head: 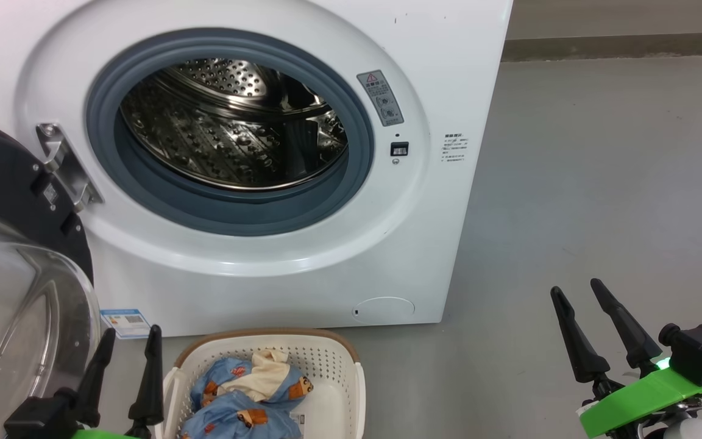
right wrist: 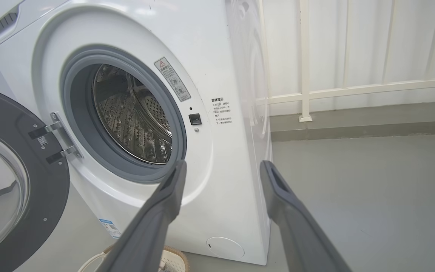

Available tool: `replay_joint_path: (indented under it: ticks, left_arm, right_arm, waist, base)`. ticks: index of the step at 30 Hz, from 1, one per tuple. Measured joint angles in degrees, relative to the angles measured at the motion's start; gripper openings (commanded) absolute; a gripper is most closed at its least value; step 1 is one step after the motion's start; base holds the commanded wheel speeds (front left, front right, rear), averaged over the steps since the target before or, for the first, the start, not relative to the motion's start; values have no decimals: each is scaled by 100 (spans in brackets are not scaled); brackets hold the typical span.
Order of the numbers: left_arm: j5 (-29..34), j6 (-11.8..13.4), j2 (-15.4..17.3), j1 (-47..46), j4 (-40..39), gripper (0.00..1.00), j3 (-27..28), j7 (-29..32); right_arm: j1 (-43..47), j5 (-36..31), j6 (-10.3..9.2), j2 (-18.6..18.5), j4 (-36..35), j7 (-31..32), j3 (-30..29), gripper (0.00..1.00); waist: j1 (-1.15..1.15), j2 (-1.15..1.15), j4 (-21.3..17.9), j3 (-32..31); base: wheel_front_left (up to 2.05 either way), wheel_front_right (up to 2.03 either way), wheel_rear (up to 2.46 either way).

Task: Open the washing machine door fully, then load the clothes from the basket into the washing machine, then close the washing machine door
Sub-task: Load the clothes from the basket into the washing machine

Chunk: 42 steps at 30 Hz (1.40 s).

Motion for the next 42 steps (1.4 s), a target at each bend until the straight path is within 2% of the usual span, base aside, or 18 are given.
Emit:
replay_joint_path:
  ticks: [42]
  left_arm:
    - [0,56,48,-12,29,100,-24,0]
  right_arm:
    - [0,-22,0,13,-2,0,-21,100]
  waist:
    - [0,0,-3,173]
  base:
    - [0,0,0]
